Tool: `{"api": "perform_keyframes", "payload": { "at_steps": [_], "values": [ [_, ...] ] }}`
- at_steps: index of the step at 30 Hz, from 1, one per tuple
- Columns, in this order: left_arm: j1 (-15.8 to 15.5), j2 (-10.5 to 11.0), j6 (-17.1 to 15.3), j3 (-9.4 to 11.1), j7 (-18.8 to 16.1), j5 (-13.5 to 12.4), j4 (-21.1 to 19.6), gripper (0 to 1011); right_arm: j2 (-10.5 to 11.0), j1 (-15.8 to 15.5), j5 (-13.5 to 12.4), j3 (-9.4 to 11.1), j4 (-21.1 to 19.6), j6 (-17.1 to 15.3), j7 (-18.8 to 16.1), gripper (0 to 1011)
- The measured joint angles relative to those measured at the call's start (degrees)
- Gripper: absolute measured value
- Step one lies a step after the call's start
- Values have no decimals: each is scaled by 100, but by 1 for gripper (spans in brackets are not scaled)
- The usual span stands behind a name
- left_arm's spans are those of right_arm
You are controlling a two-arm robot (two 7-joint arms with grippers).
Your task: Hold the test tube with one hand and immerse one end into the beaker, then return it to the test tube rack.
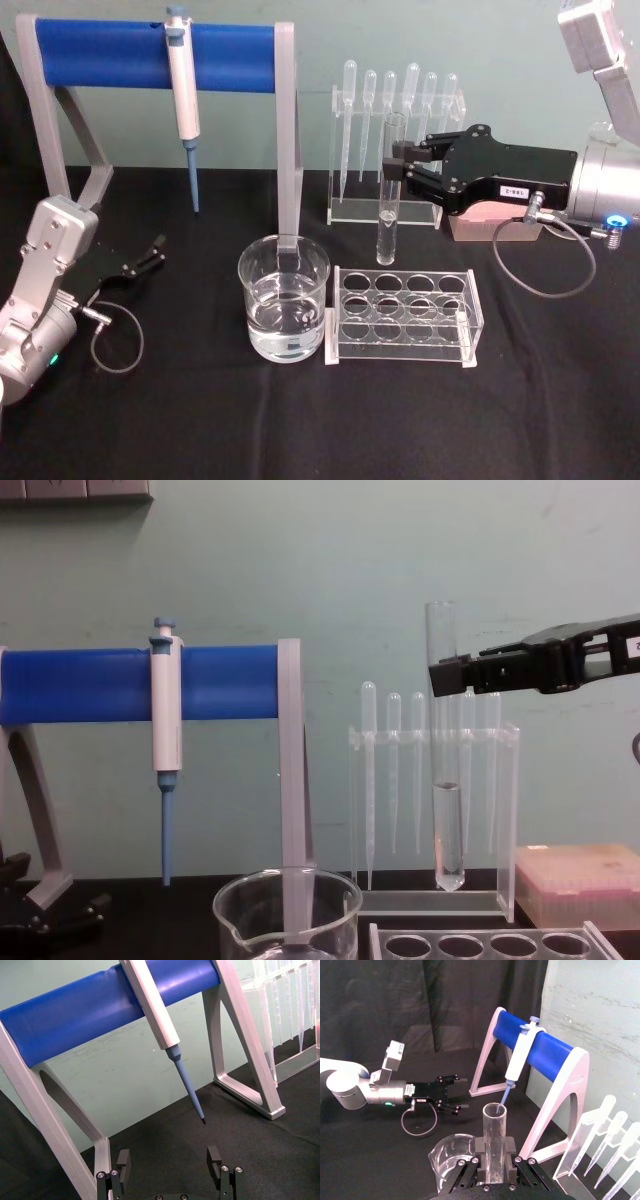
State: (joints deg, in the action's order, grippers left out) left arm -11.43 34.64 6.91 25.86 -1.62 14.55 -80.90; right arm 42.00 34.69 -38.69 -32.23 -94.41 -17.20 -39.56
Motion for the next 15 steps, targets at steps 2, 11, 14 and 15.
{"api": "perform_keyframes", "payload": {
  "at_steps": [2, 11, 14, 15],
  "values": [
    [0, 0, 0, 0, 0, 0, 0, 1000, 0, 0, 0, 0, 0, 0, -1, 218],
    [0, 0, 0, 0, 0, 0, 0, 1000, 0, 0, 0, 0, 0, 0, 0, 218],
    [0, 0, 0, 0, 0, 0, 0, 1000, 0, 0, 0, 0, 0, 0, 0, 218],
    [0, 0, 0, 0, 0, 0, 0, 1000, 0, 0, 0, 0, 0, 0, 0, 218]
  ]
}}
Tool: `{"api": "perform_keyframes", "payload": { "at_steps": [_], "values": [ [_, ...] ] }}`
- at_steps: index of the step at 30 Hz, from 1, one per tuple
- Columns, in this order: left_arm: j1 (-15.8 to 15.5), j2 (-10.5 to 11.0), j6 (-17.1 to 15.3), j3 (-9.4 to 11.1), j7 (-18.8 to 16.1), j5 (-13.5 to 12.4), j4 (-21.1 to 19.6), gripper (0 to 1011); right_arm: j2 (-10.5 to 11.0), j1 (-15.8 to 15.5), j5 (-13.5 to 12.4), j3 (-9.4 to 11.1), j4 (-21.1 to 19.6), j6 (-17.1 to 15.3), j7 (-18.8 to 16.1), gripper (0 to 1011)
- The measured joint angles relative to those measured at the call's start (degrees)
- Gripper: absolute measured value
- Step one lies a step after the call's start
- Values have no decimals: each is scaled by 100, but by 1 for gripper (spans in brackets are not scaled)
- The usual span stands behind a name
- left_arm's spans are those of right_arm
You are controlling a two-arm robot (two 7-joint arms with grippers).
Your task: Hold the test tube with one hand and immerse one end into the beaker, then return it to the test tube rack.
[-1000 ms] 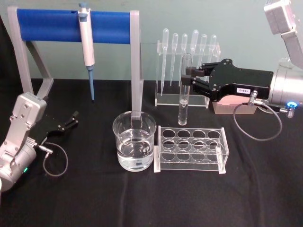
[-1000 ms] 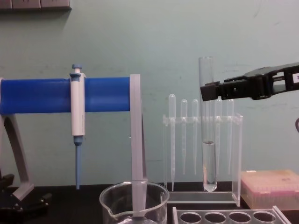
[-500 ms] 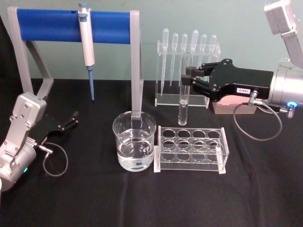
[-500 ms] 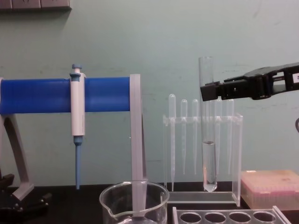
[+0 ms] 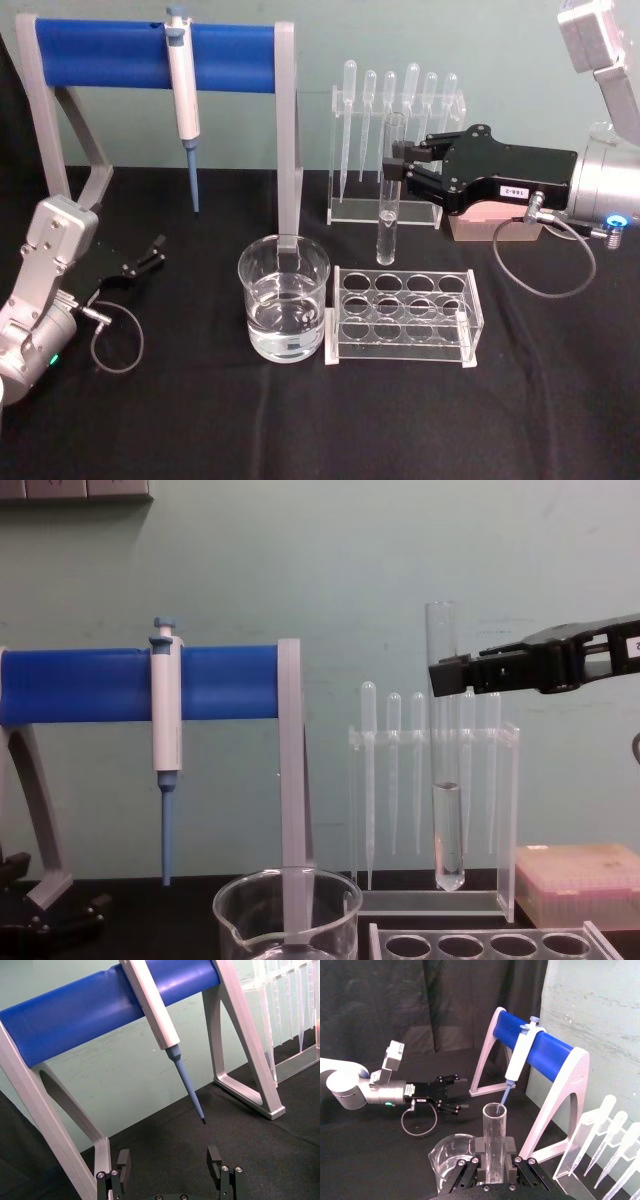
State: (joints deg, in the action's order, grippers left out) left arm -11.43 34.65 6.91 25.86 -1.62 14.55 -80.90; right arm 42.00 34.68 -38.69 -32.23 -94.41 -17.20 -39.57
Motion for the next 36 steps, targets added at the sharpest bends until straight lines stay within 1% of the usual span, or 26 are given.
{"api": "perform_keyframes", "payload": {
  "at_steps": [15, 19, 20, 25, 27, 28, 35, 36],
  "values": [
    [0, 0, 0, 0, 0, 0, 0, 1000, 1, 1, -1, -3, 0, 5, 0, 218],
    [0, 0, 0, 0, 0, 0, 0, 1000, -12, 18, -11, -33, 51, 179, -53, 218],
    [0, 0, 0, 0, 0, 0, 0, 1000, -39, 37, -17, -53, 81, 250, -90, 218],
    [0, 0, 0, 0, 0, 0, 1, 1000, -170, 142, -75, -132, 176, 376, -191, 218],
    [0, 0, 0, 0, 0, 0, 0, 1000, -282, 233, -105, -202, 203, 414, -232, 218],
    [0, 0, 0, 0, 0, 0, 0, 1000, -282, 233, -105, -202, 203, 414, -232, 218],
    [0, 0, 0, 0, 0, 0, 0, 1000, -552, 471, -83, -465, 218, 443, -274, 218],
    [0, 0, 0, 0, 0, 0, 0, 1000, -552, 471, -83, -465, 218, 443, -274, 218]
  ]
}}
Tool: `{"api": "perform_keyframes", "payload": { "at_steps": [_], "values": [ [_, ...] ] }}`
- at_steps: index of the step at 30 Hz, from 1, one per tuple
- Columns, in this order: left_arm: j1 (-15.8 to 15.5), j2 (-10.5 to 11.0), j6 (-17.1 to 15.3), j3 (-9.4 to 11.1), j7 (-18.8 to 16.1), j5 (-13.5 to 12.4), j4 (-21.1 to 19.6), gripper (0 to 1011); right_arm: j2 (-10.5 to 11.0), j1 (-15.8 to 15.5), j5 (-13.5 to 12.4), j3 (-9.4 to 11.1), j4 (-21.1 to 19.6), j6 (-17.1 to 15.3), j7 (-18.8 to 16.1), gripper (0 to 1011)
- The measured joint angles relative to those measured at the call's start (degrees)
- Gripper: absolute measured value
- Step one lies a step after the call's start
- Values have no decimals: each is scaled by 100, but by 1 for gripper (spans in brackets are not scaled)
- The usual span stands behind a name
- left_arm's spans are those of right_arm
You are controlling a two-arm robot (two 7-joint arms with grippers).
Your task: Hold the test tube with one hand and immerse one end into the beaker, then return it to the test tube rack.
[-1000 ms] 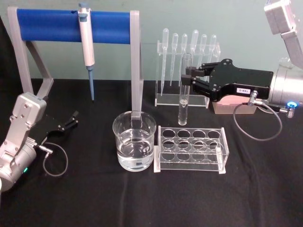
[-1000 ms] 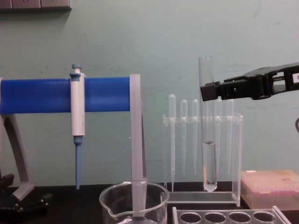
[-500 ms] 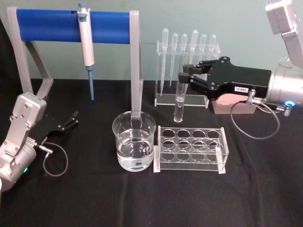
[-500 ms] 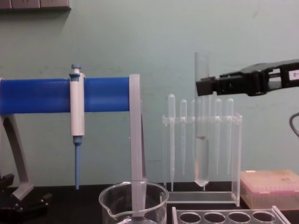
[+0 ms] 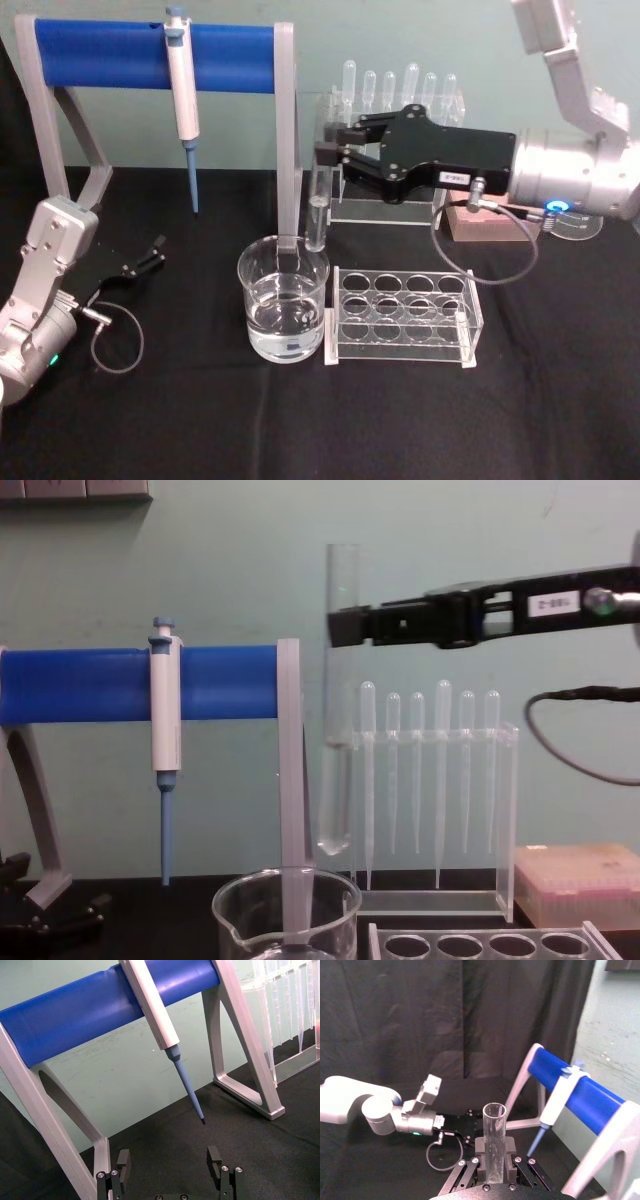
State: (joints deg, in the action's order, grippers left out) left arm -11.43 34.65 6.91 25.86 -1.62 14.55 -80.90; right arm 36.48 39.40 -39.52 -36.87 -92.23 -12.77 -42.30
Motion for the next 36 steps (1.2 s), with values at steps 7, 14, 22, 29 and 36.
{"api": "perform_keyframes", "payload": {
  "at_steps": [7, 14, 22, 29, 36],
  "values": [
    [0, 0, 0, 0, 0, 0, 0, 1000, -216, 41, -31, -177, 133, 91, -17, 218],
    [0, 0, 0, 0, 0, 0, 0, 1000, -310, -22, 7, -347, 284, 221, -54, 218],
    [0, 0, 0, 0, 0, 0, 0, 1000, -387, -133, 243, -463, 501, 481, -49, 218],
    [0, 0, 0, 0, 0, 0, 0, 1000, -587, -236, 409, -490, 866, 791, -64, 218],
    [0, 0, 0, 0, 0, 0, 0, 1000, -767, -315, 623, -504, 1182, 1011, -99, 218]
  ]
}}
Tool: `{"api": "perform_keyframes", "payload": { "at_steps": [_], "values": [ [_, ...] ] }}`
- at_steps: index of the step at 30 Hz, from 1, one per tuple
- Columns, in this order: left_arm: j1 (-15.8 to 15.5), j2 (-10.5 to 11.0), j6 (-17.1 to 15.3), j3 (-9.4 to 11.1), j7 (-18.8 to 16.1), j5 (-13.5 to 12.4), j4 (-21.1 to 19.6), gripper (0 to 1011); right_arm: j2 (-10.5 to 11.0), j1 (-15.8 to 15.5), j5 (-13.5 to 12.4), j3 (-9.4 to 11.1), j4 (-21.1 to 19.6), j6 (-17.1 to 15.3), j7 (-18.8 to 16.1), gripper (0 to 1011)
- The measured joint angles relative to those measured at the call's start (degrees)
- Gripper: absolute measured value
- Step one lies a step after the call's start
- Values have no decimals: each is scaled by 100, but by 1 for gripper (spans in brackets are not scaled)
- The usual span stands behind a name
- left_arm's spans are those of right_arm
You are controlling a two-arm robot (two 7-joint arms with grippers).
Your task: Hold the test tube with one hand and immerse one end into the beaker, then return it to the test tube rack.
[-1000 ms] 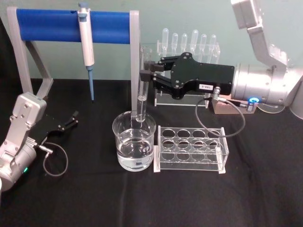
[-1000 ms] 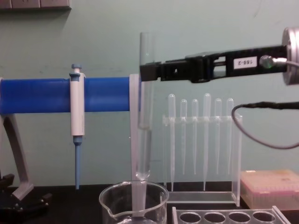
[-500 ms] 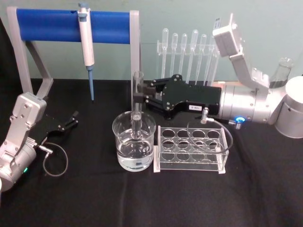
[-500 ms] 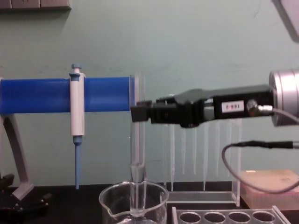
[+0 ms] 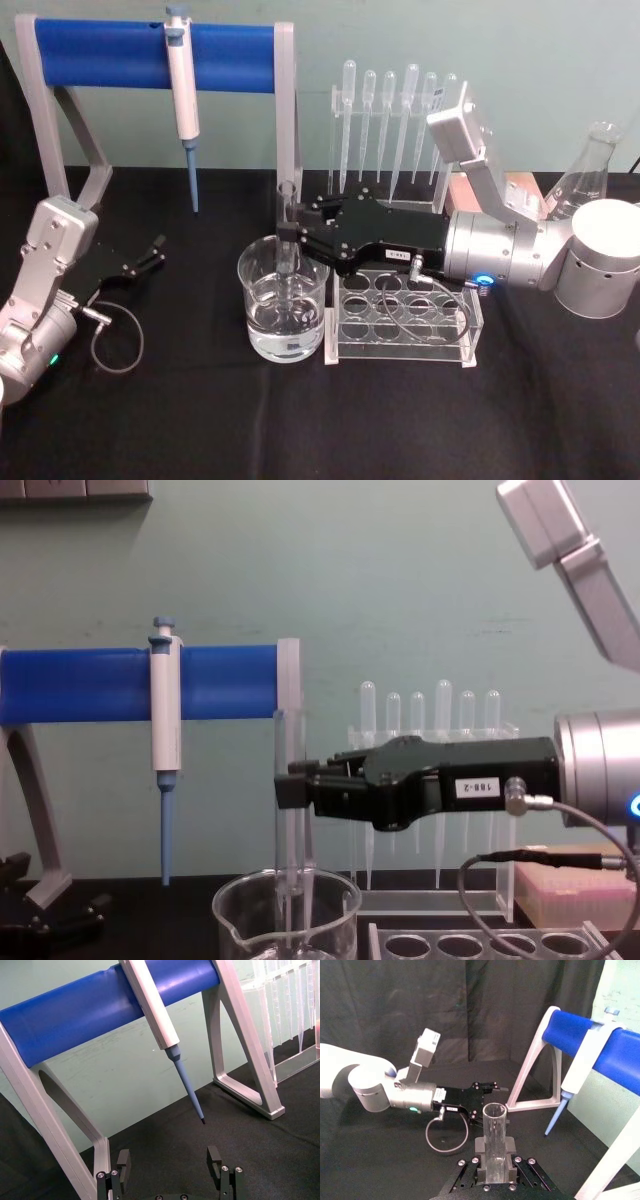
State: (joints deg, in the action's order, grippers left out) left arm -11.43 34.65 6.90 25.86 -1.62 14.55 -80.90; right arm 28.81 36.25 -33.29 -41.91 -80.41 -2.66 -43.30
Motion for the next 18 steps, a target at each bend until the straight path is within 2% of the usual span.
{"api": "perform_keyframes", "payload": {
  "at_steps": [18],
  "values": [
    [0, 0, 0, 0, 0, 0, 0, 1000, -225, -37, 328, 82, 440, 40, -64, 218]
  ]
}}
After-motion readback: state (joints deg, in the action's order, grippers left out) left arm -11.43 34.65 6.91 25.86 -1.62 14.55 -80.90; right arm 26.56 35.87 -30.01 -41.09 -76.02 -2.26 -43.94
